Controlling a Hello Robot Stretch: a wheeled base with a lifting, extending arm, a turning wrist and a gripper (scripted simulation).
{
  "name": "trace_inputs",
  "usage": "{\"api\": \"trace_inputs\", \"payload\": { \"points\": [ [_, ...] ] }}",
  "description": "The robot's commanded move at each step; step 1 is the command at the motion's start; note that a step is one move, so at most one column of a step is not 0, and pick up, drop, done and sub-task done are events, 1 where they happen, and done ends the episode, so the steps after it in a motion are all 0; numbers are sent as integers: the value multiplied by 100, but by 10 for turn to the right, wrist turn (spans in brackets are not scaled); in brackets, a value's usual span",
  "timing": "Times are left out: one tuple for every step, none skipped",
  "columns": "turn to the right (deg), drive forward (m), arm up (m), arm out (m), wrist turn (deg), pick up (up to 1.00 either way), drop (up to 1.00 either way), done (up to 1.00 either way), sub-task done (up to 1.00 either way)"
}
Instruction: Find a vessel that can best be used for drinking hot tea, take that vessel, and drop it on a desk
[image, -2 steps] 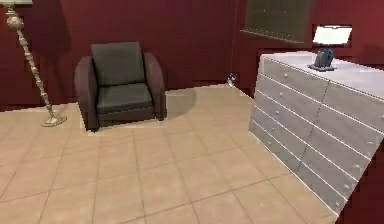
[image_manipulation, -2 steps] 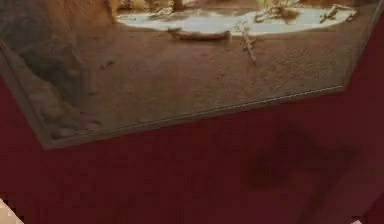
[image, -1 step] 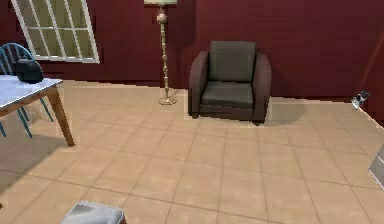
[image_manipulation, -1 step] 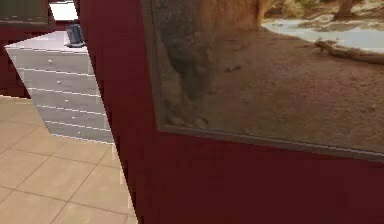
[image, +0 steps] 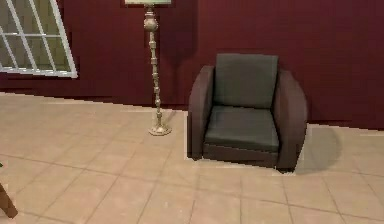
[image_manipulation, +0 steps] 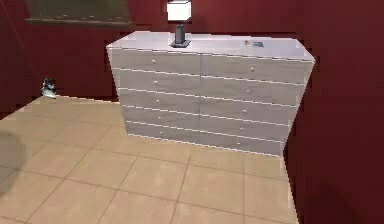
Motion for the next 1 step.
{"api": "trace_inputs", "payload": {
  "points": [
    [-300,0,0,0,0,0,0,0,0]
  ]
}}
